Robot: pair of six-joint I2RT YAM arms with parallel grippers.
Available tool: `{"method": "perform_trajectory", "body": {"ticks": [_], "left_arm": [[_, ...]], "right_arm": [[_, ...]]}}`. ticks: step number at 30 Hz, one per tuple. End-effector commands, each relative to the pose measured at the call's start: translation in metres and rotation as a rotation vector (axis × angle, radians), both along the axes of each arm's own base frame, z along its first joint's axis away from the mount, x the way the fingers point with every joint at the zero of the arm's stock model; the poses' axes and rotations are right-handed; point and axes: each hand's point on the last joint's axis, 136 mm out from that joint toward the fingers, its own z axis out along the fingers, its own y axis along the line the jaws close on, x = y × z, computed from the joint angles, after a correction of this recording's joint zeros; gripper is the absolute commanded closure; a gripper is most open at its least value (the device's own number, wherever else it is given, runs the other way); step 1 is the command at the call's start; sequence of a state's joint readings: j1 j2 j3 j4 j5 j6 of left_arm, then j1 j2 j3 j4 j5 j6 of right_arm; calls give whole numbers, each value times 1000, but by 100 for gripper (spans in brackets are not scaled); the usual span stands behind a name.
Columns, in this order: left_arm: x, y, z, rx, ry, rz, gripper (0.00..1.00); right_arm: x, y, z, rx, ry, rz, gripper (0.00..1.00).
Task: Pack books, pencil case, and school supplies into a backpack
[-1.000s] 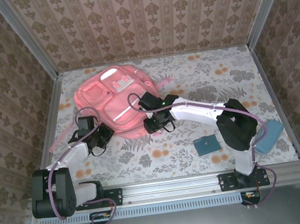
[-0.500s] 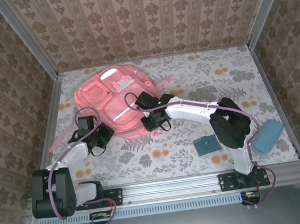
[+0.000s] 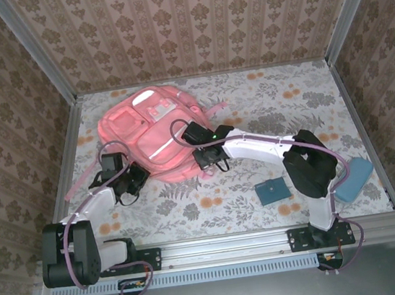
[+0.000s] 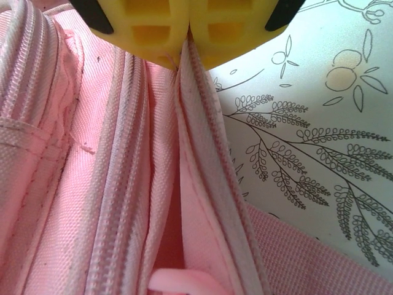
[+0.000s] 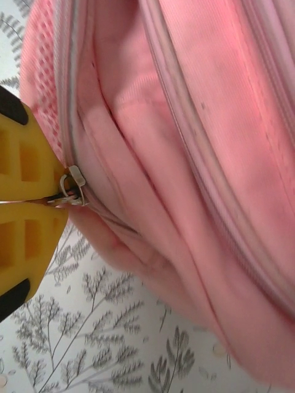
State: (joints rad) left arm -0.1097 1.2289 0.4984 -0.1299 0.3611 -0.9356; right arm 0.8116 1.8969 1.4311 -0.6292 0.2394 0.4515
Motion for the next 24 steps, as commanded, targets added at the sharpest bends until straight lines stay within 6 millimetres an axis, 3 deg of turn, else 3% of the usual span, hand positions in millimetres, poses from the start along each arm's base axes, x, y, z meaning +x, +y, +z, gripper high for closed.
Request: {"method": "perform_trajectory", "body": {"ticks": [1,4,12,17,20,24], "left_arm": [[13,10,10,48,-49,8,98],[19,10,16,57,-71,-7,97],[44,15,29,81,-115,-34,93],[60,3,32,44,-136,-102,90],[67,-6,29,7,-130,-144,88],[74,-10,29,7,-124,-181,83]], "right_arm": [[10,-39,13,-85,-47,-133,100],[-2,-16,11,-2,11,-49,100],[-71,62,4,252,182,183,100],[-107,115,14,431,220,287,100],[-112,134,17,479,219,277,100],[-100,138,16,475,167,197,100]]}}
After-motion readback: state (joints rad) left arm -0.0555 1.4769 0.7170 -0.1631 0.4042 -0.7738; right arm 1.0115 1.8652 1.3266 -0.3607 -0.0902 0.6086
